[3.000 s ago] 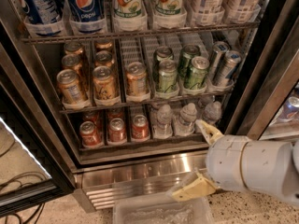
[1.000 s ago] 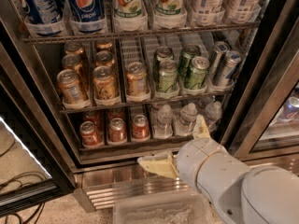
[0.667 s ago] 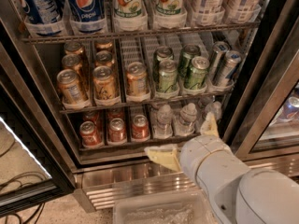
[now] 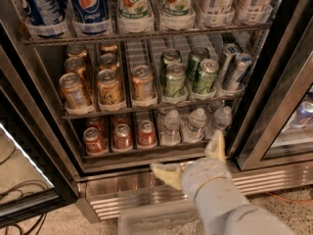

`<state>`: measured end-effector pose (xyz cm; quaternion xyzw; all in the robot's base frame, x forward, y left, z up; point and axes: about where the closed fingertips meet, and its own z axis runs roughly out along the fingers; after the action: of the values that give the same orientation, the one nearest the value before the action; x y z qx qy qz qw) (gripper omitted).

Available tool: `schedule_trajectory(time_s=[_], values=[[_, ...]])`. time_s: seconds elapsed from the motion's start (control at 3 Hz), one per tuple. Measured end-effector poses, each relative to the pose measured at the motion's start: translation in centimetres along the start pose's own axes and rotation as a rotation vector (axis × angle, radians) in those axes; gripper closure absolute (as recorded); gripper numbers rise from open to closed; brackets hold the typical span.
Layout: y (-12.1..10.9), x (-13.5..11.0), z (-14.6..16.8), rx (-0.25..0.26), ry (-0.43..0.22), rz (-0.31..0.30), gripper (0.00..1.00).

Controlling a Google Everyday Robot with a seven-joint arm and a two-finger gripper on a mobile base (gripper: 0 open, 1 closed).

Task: Pick orange can from middle shelf of fridge

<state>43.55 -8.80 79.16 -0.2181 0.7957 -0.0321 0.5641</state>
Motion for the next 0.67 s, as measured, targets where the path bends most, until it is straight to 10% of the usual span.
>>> schedule_trajectory(time_s=[0.67], values=[[1.61, -2.25, 0.24, -0.025, -0.077, -0.031, 0.0]])
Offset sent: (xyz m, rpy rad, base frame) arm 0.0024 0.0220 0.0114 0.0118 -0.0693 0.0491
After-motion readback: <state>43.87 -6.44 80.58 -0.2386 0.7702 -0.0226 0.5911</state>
